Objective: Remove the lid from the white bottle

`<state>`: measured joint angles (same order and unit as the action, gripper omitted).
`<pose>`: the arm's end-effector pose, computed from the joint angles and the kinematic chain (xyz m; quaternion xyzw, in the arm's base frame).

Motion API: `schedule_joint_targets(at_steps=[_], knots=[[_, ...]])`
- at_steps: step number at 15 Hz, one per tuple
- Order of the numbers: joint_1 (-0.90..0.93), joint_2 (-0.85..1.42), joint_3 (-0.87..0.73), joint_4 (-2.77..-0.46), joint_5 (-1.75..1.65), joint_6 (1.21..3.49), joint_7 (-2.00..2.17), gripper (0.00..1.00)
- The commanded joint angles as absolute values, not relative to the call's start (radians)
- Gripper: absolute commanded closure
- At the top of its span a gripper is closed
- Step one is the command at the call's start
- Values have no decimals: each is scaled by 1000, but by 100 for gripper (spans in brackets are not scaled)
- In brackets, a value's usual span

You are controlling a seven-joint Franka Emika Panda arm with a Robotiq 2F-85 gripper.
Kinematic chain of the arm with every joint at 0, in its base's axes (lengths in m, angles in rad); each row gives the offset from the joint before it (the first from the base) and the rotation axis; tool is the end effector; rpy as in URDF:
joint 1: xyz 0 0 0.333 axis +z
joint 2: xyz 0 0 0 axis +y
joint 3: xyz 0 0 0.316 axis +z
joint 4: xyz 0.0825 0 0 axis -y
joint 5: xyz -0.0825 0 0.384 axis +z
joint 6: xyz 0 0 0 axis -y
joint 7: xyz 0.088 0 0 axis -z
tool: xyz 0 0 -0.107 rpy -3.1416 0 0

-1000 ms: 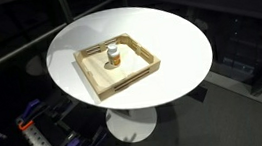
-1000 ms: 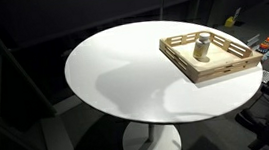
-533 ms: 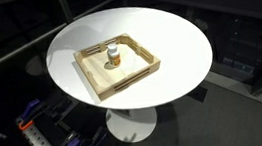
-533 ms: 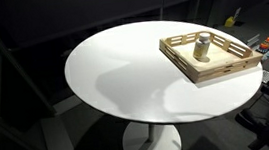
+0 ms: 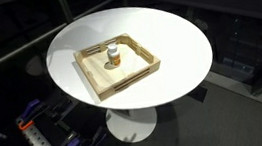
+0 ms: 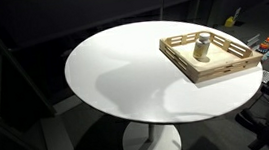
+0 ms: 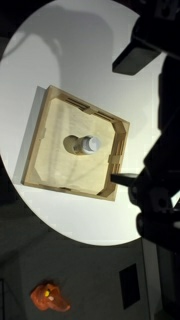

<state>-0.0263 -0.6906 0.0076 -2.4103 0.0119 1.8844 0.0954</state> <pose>0.3586 -0.0053 0.5626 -0.9949 0.0589 -0.0821 0.0065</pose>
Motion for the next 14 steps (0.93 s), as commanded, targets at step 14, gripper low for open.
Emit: schedule_joint_targets(at_steps=[14], knots=[[-29, -386, 15, -2153, 23, 1823, 135, 0]])
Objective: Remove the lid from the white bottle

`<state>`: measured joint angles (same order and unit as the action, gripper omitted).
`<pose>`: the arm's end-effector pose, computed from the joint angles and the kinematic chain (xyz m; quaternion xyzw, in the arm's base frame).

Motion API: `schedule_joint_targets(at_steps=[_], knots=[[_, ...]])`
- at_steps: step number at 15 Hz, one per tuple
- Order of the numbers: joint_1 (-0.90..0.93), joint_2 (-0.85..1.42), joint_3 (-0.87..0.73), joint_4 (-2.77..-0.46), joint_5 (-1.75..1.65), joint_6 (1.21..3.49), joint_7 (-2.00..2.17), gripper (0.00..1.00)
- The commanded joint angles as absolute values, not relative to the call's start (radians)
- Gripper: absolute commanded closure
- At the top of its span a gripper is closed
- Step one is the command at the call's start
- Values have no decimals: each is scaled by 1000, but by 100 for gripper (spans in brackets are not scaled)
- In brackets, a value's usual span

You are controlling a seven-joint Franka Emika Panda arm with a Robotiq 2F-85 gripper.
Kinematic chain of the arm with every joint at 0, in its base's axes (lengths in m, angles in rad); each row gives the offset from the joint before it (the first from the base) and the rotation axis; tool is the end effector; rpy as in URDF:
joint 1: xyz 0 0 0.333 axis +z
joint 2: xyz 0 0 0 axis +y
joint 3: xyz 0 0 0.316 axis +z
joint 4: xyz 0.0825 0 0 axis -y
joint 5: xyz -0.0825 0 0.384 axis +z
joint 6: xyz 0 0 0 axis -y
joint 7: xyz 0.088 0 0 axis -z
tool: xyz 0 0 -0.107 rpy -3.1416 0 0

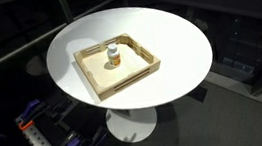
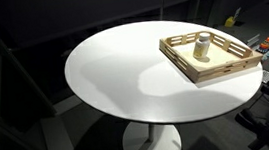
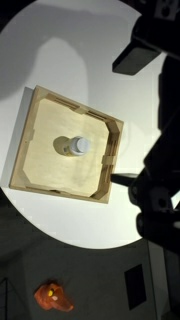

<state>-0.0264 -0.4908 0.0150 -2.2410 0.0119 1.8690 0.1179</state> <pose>0.4165 -0.0029 0.5674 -0.9960 0.0666 -0.0591 0.0054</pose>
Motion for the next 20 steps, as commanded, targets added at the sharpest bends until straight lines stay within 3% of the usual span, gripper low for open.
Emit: schedule_joint_targets(at_steps=[1, 20], knots=[[-29, -358, 16, -2145, 19, 1831, 138, 0], [-21, -60, 2, -2199, 14, 2093, 154, 0]])
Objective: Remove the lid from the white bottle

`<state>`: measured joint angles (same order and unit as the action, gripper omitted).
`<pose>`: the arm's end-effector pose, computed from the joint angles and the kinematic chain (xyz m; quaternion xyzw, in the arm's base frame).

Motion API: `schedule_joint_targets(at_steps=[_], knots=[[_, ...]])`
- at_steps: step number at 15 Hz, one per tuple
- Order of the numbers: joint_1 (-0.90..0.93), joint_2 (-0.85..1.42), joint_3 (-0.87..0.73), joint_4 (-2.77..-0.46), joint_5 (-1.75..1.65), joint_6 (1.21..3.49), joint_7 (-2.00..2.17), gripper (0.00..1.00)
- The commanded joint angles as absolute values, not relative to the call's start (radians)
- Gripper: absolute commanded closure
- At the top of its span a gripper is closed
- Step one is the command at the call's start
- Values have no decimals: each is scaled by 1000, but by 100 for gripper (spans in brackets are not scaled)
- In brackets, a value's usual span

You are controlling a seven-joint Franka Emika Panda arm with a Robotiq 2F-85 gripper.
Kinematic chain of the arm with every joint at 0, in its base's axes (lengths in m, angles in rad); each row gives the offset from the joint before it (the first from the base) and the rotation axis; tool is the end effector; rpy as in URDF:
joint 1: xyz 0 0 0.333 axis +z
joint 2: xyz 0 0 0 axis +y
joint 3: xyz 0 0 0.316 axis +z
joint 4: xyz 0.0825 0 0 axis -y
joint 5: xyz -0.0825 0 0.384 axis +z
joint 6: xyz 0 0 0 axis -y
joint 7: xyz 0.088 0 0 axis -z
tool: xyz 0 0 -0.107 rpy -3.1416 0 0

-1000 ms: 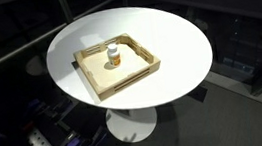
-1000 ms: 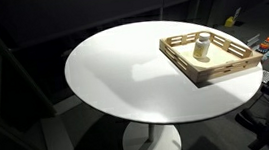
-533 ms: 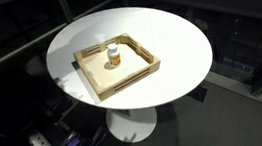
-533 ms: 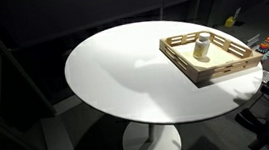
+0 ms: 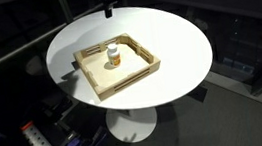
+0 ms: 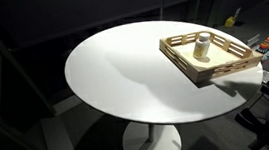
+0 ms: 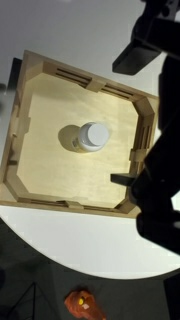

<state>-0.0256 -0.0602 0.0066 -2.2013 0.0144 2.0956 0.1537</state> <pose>0.5141 -0.0090 0.4046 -0.9957 0.0900 0.0231 0.0044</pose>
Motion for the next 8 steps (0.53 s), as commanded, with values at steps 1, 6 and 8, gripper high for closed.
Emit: schedule_joint_targets(at_steps=[1, 6, 8], knots=[[-21, -58, 2, -2199, 14, 2093, 154, 0], [-24, -36, -1, -2209, 23, 2133, 164, 0], [-23, -18, -1, -2225, 14, 2193, 177, 0]])
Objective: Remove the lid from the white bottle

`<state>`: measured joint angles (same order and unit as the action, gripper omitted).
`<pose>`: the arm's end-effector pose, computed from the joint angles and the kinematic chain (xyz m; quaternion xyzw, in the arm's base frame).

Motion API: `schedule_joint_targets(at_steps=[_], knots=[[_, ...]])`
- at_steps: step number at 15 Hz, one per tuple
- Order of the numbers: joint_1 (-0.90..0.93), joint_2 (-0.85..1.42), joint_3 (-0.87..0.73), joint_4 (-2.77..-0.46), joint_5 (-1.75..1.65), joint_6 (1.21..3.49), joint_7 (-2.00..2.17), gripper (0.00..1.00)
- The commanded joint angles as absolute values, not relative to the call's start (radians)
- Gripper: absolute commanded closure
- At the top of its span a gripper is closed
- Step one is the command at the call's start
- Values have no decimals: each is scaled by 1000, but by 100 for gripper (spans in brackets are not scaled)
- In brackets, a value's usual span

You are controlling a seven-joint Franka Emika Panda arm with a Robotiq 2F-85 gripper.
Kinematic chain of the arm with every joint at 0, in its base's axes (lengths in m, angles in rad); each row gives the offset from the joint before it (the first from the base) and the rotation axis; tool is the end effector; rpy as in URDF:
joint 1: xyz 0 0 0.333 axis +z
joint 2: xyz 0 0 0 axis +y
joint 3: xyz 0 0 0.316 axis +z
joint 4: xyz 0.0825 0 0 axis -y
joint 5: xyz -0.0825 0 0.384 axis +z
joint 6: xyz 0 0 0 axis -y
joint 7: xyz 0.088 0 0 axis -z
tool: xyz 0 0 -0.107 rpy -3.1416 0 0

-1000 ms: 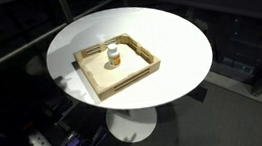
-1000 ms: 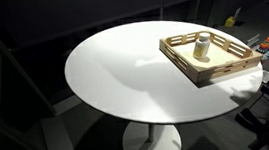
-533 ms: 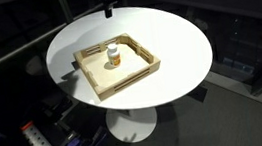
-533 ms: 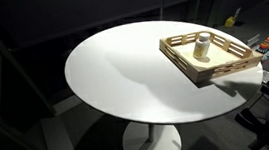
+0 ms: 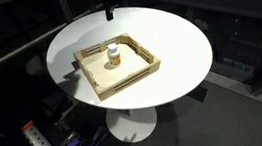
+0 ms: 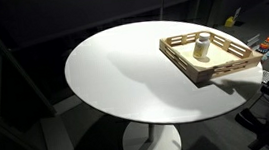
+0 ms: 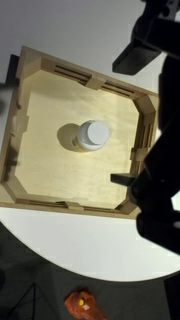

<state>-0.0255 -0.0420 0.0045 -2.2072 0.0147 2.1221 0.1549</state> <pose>0.5167 -0.0102 0.3948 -0.9955 0.0918 0.0219 0.0046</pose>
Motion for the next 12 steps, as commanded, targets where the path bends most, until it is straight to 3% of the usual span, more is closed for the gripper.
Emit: schedule_joint_targets(at_steps=[1, 12], knots=[[-21, -5, 0, -2234, 5, 2233, 186, 0], [1, 192, -7, -2229, -6, 2389, 198, 0]])
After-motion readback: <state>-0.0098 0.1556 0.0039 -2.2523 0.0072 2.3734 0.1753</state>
